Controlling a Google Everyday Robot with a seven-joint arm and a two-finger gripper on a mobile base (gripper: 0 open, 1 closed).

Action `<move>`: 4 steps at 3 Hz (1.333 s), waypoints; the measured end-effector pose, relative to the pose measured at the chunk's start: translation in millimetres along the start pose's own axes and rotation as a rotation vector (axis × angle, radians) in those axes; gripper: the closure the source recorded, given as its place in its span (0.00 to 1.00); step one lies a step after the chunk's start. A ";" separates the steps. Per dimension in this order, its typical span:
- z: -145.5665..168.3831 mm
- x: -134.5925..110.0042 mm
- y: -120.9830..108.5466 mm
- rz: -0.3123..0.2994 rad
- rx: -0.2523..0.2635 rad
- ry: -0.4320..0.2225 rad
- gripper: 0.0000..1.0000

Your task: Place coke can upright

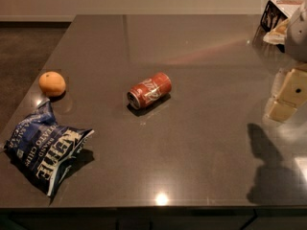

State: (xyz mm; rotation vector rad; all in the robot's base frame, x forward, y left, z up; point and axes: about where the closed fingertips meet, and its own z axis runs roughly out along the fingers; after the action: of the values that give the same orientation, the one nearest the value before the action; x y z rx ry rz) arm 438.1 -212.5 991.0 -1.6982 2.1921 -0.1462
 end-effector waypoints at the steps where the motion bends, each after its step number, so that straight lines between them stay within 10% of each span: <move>1: -0.1 -1.7 -0.9 -0.003 0.003 -0.003 0.00; 4: 67.1 -96.7 -50.3 -0.285 -0.070 -0.130 0.00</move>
Offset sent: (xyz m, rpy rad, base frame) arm 0.0590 0.0537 -0.0126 0.0406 -0.0261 0.1883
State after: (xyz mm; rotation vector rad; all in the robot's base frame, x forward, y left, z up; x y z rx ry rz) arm 527.6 -124.8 964.8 -1.9941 1.8747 -0.0303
